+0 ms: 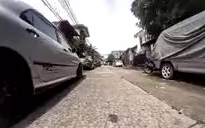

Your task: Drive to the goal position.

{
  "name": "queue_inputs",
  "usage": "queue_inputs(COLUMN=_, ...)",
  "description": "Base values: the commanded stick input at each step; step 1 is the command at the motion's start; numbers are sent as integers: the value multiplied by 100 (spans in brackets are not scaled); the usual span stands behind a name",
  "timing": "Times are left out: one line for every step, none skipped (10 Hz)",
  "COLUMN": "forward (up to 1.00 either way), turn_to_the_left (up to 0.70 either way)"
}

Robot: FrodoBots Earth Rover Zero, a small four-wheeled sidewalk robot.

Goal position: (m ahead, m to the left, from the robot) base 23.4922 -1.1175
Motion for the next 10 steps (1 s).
queue_inputs(forward=70, turn_to_the_left=0)
queue_inputs(forward=70, turn_to_the_left=0)
queue_inputs(forward=70, turn_to_the_left=0)
queue_inputs(forward=70, turn_to_the_left=0)
queue_inputs(forward=70, turn_to_the_left=0)
queue_inputs(forward=70, turn_to_the_left=0)
queue_inputs(forward=70, turn_to_the_left=0)
queue_inputs(forward=70, turn_to_the_left=0)
queue_inputs(forward=70, turn_to_the_left=0)
queue_inputs(forward=70, turn_to_the_left=0)
